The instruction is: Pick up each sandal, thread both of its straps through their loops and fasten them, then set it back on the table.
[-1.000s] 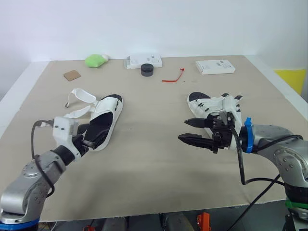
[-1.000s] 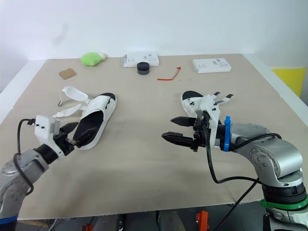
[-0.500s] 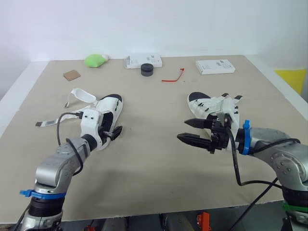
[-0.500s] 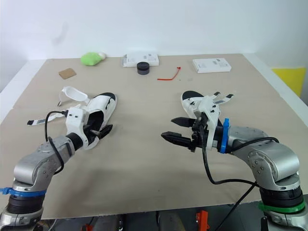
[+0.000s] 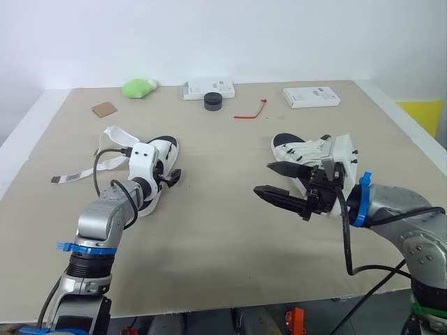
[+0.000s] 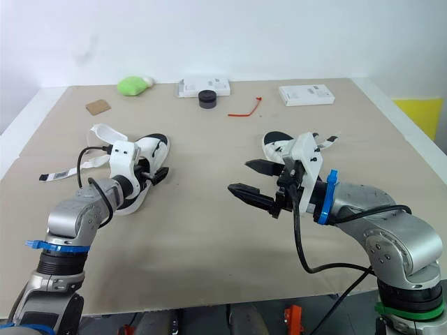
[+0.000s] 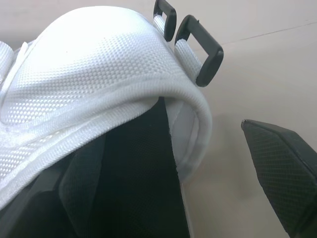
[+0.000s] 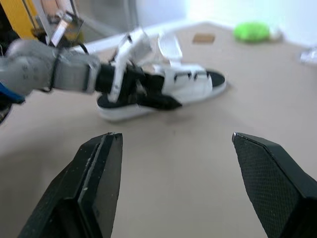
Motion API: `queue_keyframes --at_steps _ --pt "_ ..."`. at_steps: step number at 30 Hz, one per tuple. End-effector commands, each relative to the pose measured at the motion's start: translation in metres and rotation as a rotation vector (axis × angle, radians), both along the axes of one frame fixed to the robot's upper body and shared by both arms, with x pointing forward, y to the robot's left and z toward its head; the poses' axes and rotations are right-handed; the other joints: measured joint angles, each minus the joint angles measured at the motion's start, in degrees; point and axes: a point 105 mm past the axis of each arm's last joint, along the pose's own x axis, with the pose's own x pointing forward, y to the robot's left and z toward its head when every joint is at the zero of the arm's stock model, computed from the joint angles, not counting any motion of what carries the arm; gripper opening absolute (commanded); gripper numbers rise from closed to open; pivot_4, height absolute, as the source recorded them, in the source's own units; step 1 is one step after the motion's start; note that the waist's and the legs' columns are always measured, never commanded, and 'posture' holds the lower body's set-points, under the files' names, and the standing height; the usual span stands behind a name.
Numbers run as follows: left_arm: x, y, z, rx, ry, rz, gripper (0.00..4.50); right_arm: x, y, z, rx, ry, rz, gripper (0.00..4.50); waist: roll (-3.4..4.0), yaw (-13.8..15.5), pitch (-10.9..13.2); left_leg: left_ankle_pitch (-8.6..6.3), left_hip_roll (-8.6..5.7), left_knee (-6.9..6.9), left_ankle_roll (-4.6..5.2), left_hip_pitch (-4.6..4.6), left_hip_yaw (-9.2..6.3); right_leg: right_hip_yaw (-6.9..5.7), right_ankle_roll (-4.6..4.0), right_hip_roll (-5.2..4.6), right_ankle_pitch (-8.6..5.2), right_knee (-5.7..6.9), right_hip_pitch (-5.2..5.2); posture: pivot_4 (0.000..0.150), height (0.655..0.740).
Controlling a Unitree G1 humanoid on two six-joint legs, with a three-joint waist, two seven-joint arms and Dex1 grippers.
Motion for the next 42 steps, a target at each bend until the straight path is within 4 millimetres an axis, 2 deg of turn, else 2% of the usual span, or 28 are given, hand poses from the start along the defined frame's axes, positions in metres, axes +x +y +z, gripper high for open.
queue_keyframes --at_steps 1,3,6,8,10,11,12,14,19,24,27,30,33,36,42 --pt "0.005 -0.009 0.008 0.027 -0.048 -0.037 4.47 -0.007 0.003 0.012 0.014 -0.069 0.007 3.82 0.00 0.00 0.00 0.02 -0.01 0.00 -0.04 -0.01 0.00 0.00 0.01 -0.01 0.01 0.00 0.00 0.150 0.7400" --pt "0.007 -0.013 0.007 0.024 -0.044 -0.048 4.47 -0.005 0.003 0.008 0.003 -0.065 -0.003 3.82 0.00 0.02 0.00 0.07 -0.02 0.00 -0.11 -0.02 0.00 0.00 0.04 -0.03 0.02 -0.01 0.00 0.150 0.7400" --pt "0.013 -0.014 0.005 0.027 -0.048 -0.025 3.68 -0.004 0.002 0.006 -0.005 -0.060 -0.013 3.82 0.00 0.12 0.00 0.11 -0.05 0.00 -0.19 -0.06 -0.04 0.00 0.08 -0.04 0.04 -0.01 0.00 0.150 0.7400" --pt "0.018 -0.012 0.006 0.026 -0.057 0.001 2.77 -0.004 0.002 0.005 -0.008 -0.060 -0.015 3.82 0.00 0.12 0.00 0.13 -0.06 0.01 -0.21 -0.06 -0.05 0.01 0.11 -0.04 0.06 -0.01 0.00 0.150 0.7400" --pt "0.024 -0.013 0.007 0.013 -0.060 0.019 1.68 -0.003 0.003 0.005 -0.007 -0.058 -0.017 3.82 0.00 0.13 0.00 0.14 -0.06 0.01 -0.21 -0.07 -0.06 0.01 0.12 -0.04 0.07 -0.01 0.00 0.150 0.7400" --pt "0.026 -0.013 0.008 0.013 -0.066 0.027 1.30 -0.003 0.003 0.004 -0.008 -0.057 -0.017 3.82 0.00 0.13 0.00 0.15 -0.07 0.01 -0.21 -0.07 -0.07 0.01 0.13 -0.04 0.08 -0.01 0.00 0.150 0.7400" --pt "0.027 -0.014 0.008 0.011 -0.069 0.030 0.67 -0.003 0.003 0.004 -0.010 -0.055 -0.017 3.82 0.00 0.10 0.00 0.15 -0.07 0.01 -0.21 -0.07 -0.07 0.01 0.13 -0.04 0.08 -0.01 0.00 0.150 0.7400" --pt "0.029 -0.016 0.009 0.009 -0.074 0.029 0.10 -0.003 0.003 0.002 -0.015 -0.050 -0.018 3.82 0.00 0.11 0.00 0.15 -0.08 0.00 -0.21 -0.08 -0.07 0.01 0.13 -0.04 0.08 -0.02 0.00 0.150 0.7400" --pt "0.029 -0.016 0.011 0.006 -0.092 0.008 0.10 -0.002 0.002 0.000 -0.023 -0.040 -0.025 3.82 0.00 0.09 0.00 0.15 -0.08 0.00 -0.21 -0.09 -0.10 0.01 0.14 -0.03 0.08 -0.02 0.00 0.150 0.7400" --pt "0.009 -0.028 0.032 0.004 -0.226 -0.201 0.10 -0.004 -0.002 0.006 -0.010 -0.041 -0.017 3.82 0.00 0.05 0.00 0.16 -0.08 -0.04 -0.22 -0.11 -0.09 0.01 0.13 -0.04 0.07 -0.03 -0.04 0.150 0.7400" --pt "-0.009 -0.029 0.034 0.028 -0.265 -0.339 0.10 -0.006 -0.006 0.010 0.005 -0.030 -0.001 3.82 0.00 0.04 0.00 0.16 -0.06 -0.12 -0.22 -0.17 -0.09 0.01 0.08 -0.04 0.03 -0.03 -0.13 0.150 0.7400" --pt "-0.043 -0.030 0.029 0.139 -0.315 -0.578 0.10 -0.005 -0.012 0.010 0.007 -0.004 0.010 3.82 0.00 -0.11 0.00 0.15 -0.03 -0.19 -0.22 -0.17 -0.08 0.01 0.03 -0.03 -0.02 -0.04 -0.16 0.150 0.7400" --pt "-0.073 -0.029 0.026 0.175 -0.344 -0.772 0.10 -0.004 -0.017 0.010 0.000 0.020 0.027 3.82 0.00 -0.08 0.00 0.14 0.01 -0.29 -0.23 -0.11 0.04 0.01 -0.09 -0.09 -0.07 -0.05 -0.19 0.150 0.7400" --pt "-0.094 -0.031 0.022 0.205 -0.362 -0.933 0.10 0.000 -0.019 0.009 -0.014 0.031 0.036 3.82 -0.01 0.05 0.01 0.14 0.04 -0.28 -0.22 -0.12 0.03 -0.04 -0.40 -0.09 -0.23 -0.05 -0.20 0.150 0.7400" --pt "-0.131 -0.029 0.007 0.290 -0.356 -1.230 0.10 0.001 -0.018 0.010 -0.028 0.043 0.072 3.82 -0.01 0.00 0.02 0.15 0.05 -0.23 -0.21 -0.12 0.20 -0.03 -0.39 -0.21 -0.22 -0.07 -0.20 0.150 0.7400"
